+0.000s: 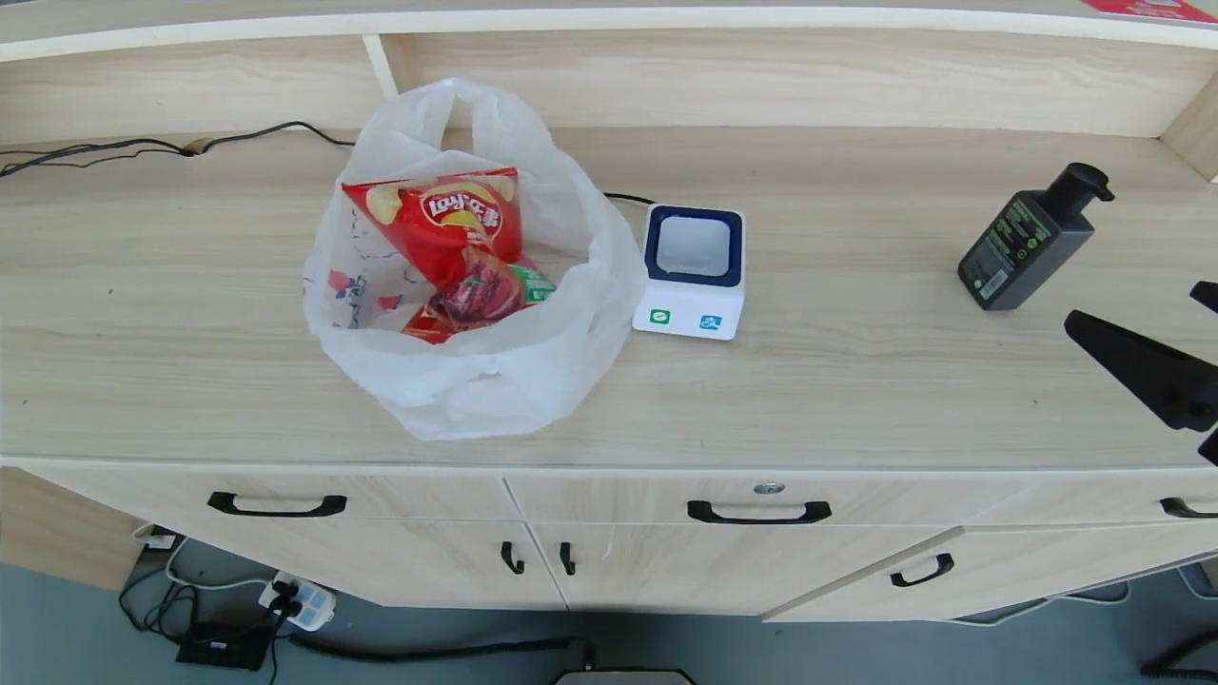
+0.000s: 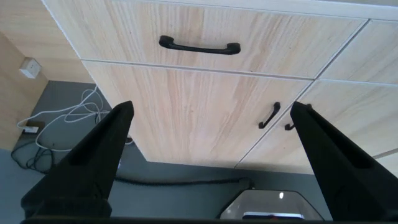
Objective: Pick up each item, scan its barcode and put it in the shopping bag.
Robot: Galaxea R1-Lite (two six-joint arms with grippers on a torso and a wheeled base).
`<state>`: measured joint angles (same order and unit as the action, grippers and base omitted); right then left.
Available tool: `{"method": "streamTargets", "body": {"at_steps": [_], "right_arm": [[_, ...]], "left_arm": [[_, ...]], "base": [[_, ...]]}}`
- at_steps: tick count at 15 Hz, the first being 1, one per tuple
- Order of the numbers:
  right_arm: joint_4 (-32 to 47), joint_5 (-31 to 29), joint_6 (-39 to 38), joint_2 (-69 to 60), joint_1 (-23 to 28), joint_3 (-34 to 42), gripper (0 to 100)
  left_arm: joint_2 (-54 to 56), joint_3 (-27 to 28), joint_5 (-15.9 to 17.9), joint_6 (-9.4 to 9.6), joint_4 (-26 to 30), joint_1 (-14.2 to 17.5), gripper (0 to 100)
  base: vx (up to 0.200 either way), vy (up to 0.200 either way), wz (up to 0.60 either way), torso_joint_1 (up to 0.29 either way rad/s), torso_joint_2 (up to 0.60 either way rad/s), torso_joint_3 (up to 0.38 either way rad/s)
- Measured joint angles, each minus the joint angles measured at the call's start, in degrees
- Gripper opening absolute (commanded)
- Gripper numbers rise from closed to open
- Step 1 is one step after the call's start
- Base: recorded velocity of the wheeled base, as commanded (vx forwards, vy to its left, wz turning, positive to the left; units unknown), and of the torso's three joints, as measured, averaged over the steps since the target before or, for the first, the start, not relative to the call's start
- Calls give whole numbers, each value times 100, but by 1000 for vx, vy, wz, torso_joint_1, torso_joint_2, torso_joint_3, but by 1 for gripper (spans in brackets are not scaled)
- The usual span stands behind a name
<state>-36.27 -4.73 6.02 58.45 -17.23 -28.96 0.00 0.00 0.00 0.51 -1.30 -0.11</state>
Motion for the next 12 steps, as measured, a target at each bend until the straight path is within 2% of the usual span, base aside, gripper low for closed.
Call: {"method": "streamTargets", "body": {"at_steps": [1,2,5,8,12], "right_arm": [[0,2,0,0,22,-2,100],[0,11,-6,1,39,-2,100],[-10,9,-105,11,59,5,100],[4,11,-112,20,61,94,100],[4,35,-129,39,66,83,100]], "left_arm": [[0,0,0,2,0,0,100],[0,0,0,2,0,0,100],[0,0,5,2,-4,4,100],[0,0,0,2,-6,-2,100],[0,0,0,-7,-17,0,100]], "base": [[0,-200,0,2,2,2],[200,0,0,2,7,2],[0,0,0,0,0,0],[200,0,0,4,-1,1],[0,0,0,0,0,0]]}}
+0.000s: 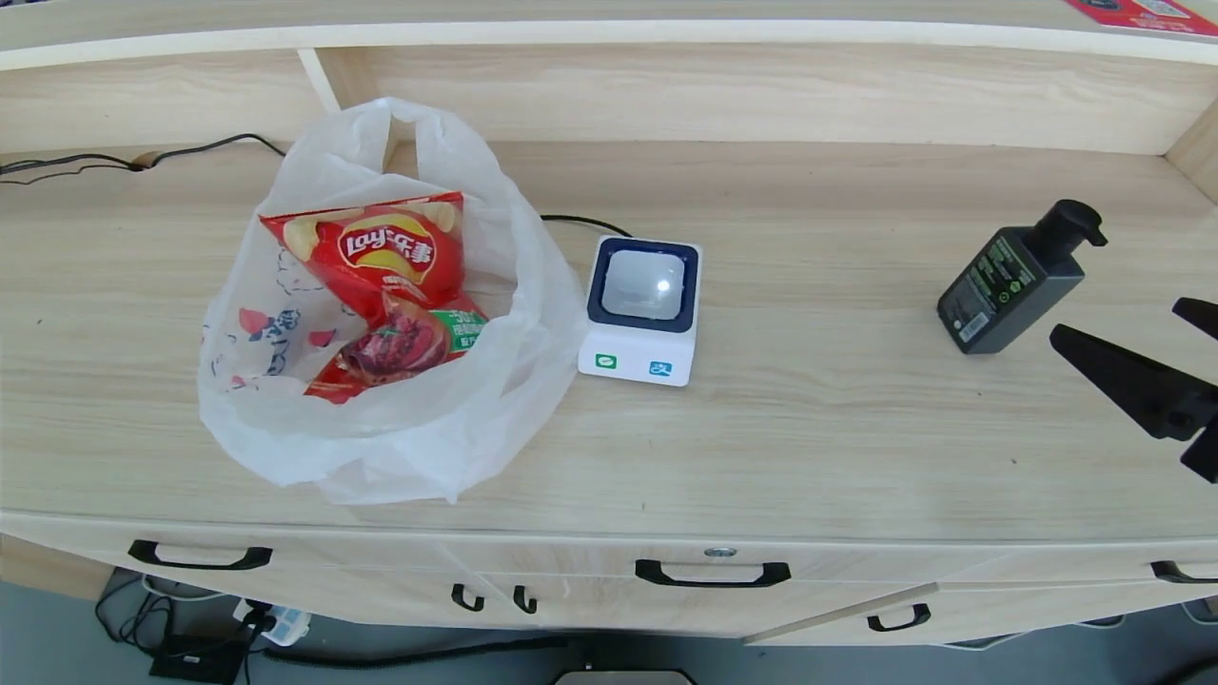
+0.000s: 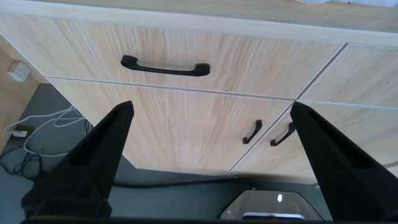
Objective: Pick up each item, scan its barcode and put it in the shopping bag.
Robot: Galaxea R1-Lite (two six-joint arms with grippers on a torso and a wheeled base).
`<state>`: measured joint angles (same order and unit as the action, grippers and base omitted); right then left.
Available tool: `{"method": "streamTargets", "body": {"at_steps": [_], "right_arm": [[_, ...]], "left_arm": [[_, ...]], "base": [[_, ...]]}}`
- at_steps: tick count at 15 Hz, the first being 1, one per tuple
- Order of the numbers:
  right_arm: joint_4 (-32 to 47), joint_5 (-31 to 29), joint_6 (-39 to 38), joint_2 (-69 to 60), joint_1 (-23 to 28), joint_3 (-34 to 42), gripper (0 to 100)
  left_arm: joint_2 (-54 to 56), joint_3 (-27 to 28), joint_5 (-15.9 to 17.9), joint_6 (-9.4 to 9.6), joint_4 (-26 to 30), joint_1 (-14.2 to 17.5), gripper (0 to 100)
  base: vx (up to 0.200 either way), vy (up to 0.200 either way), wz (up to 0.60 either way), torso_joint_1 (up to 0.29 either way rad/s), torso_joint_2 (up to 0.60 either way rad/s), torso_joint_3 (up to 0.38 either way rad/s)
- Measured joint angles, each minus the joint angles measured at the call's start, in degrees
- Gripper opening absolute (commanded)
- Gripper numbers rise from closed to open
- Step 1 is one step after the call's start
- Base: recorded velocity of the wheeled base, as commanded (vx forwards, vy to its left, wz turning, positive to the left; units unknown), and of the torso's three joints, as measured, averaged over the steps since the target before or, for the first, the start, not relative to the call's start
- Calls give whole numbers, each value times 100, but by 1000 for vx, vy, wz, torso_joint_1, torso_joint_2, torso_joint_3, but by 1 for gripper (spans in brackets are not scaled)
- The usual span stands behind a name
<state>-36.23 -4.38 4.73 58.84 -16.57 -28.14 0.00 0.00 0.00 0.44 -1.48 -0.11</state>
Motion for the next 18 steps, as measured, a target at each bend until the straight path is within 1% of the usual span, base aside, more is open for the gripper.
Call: {"method": "streamTargets", "body": {"at_steps": [1,3,6,8,13,16,18], "right_arm": [[2,13,-27,30,0,-46,100],[-11,55,-178,260,20,-430,100],[-171,71,-301,887,327,-1106,100],[-382,71,-323,1237,447,-1254,100],[-414,57,-246,1497,560,-975,100],[-419,48,-134,1506,959,-697,100],[-422,50,-158,1506,1098,-416,100]], "left_arm": [[0,0,0,5,-2,1,100],[0,0,0,2,2,-2,100],[0,0,0,0,2,4,100],[0,0,0,0,0,4,100],[0,0,0,0,0,0,100],[0,0,0,-6,0,6,100],[0,0,0,-1,2,4,100]], "base": [[0,0,0,0,0,0],[0,0,0,0,0,0],[0,0,0,0,0,0],[0,0,0,0,0,0],[0,0,0,0,0,0],[0,0,0,0,0,0],[0,0,0,0,0,0]]}}
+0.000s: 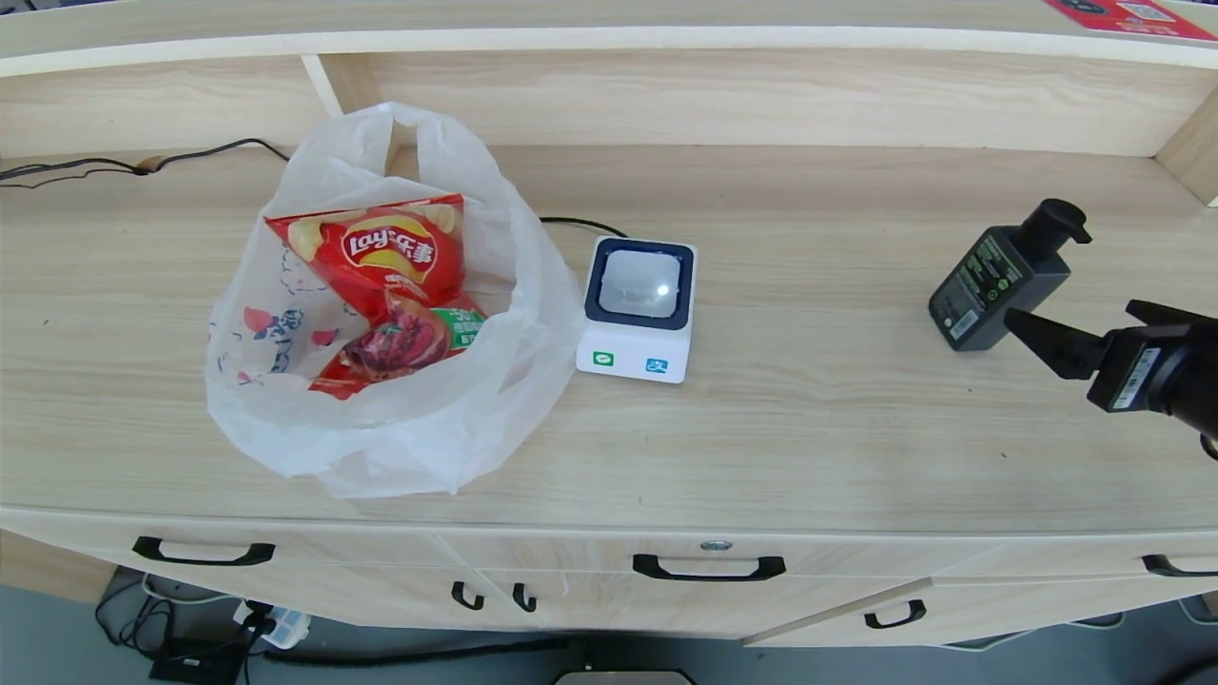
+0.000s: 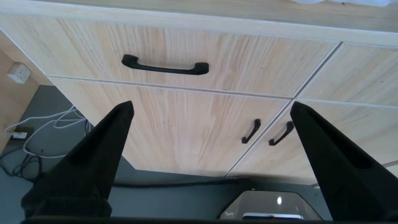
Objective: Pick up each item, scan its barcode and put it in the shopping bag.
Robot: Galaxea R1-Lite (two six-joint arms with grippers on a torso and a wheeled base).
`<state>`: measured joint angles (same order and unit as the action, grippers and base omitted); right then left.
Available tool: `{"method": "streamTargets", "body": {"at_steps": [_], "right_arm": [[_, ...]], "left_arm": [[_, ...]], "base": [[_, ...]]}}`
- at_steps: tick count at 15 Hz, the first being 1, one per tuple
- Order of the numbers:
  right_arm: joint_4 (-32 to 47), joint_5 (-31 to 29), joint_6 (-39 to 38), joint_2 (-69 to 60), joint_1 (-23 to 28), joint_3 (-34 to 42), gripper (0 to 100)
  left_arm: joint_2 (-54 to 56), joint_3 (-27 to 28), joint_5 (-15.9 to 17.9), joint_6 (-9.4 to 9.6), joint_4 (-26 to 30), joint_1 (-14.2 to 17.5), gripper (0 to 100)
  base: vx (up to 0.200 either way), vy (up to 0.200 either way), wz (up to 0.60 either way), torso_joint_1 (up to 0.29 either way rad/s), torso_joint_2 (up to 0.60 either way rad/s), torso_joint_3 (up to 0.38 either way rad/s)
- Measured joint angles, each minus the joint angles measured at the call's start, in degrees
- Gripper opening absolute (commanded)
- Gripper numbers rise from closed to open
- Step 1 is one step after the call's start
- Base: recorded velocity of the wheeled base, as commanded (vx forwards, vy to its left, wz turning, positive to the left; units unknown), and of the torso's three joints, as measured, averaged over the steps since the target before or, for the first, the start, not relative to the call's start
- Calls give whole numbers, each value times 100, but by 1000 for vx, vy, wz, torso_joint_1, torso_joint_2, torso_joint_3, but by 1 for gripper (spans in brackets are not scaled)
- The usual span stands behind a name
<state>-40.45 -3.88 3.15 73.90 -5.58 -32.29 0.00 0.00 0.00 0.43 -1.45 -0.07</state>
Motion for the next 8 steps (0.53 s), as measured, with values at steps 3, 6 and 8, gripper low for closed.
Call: {"method": "streamTargets", "body": {"at_steps": [3,6,8], "right_arm": [[-206,7,-94,27,52,562,100],[-996,22,-263,324,29,846,100],[-2198,27,-393,783,21,997,100]], "left_arm": [[0,0,0,-5,-2,-2,100],[0,0,0,0,0,-4,100],[0,0,0,-2,-2,-4,100]], "base": [[0,0,0,0,0,0],[0,0,0,0,0,0],[0,0,0,0,0,0]]}}
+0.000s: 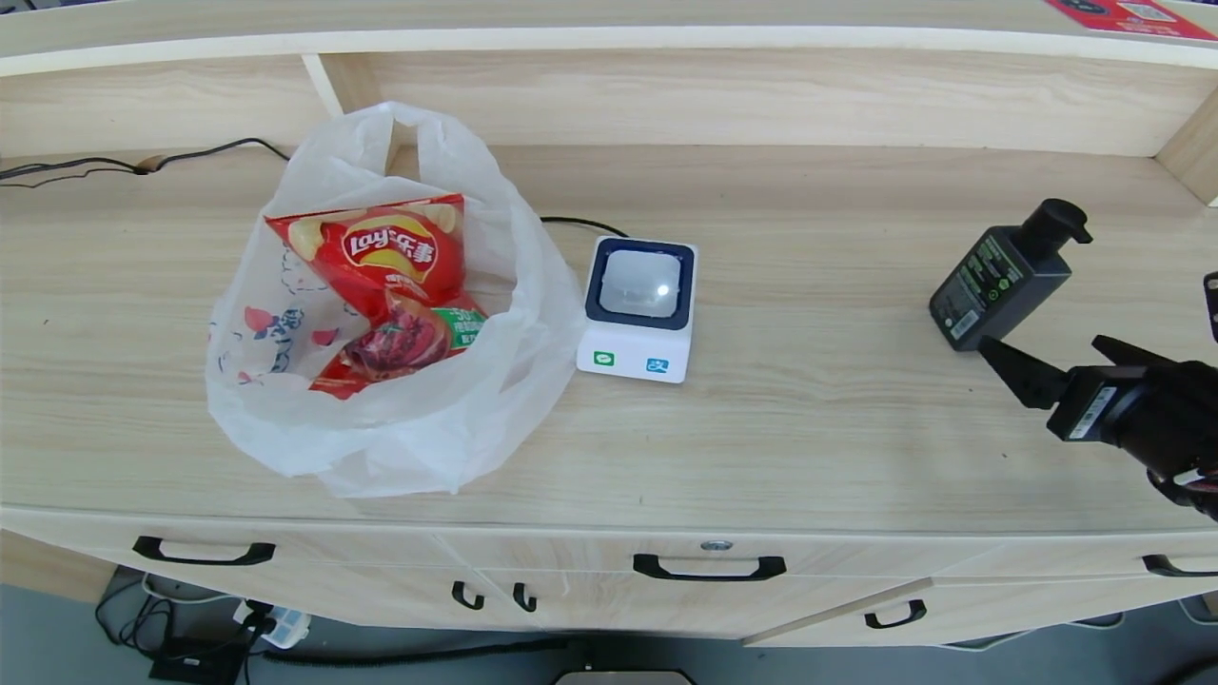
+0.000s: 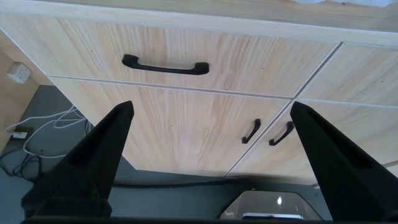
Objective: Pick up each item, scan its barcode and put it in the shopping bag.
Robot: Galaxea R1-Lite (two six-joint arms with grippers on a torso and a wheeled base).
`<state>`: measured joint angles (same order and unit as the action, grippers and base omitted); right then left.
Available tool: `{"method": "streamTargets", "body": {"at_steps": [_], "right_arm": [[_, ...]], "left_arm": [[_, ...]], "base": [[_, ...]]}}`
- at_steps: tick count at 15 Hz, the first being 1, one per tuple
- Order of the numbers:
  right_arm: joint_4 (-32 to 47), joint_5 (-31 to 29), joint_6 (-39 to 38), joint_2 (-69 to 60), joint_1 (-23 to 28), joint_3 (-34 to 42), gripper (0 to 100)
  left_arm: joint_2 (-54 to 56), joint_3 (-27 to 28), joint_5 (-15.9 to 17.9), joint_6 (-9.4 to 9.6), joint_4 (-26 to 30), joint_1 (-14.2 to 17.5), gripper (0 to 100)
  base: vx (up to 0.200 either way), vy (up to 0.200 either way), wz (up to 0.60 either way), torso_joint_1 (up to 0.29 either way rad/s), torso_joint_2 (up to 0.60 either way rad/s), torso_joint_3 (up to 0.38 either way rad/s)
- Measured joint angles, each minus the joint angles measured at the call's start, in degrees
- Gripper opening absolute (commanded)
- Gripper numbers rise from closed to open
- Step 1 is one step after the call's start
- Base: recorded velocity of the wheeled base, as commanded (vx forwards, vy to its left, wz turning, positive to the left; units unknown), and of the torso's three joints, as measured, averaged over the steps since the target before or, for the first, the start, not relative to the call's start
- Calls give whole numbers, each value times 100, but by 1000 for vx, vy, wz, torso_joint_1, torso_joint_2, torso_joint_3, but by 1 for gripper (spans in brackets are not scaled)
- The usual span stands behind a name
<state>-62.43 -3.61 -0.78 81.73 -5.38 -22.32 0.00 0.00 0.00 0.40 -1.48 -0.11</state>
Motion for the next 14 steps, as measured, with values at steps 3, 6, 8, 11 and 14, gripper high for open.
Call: {"method": "streamTargets", "body": {"at_steps": [3,6,8,11,14], "right_arm": [[-1097,0,-39,645,4,356,100],[-1253,0,-66,964,17,402,100],[-1276,5,-127,1104,28,207,100],[-1308,134,-160,1285,45,-59,100],[-1309,189,-30,1464,144,-279,100]], "left_arm": [[0,0,0,0,2,4,100],[0,0,0,-2,-5,4,100],[0,0,0,-5,-16,0,100],[0,0,0,-7,-16,1,100],[0,0,0,0,-30,4,100]], "base": [[0,0,0,0,0,0],[0,0,0,0,0,0],[0,0,0,0,0,0],[0,0,0,0,0,0],[0,0,0,0,0,0]]}}
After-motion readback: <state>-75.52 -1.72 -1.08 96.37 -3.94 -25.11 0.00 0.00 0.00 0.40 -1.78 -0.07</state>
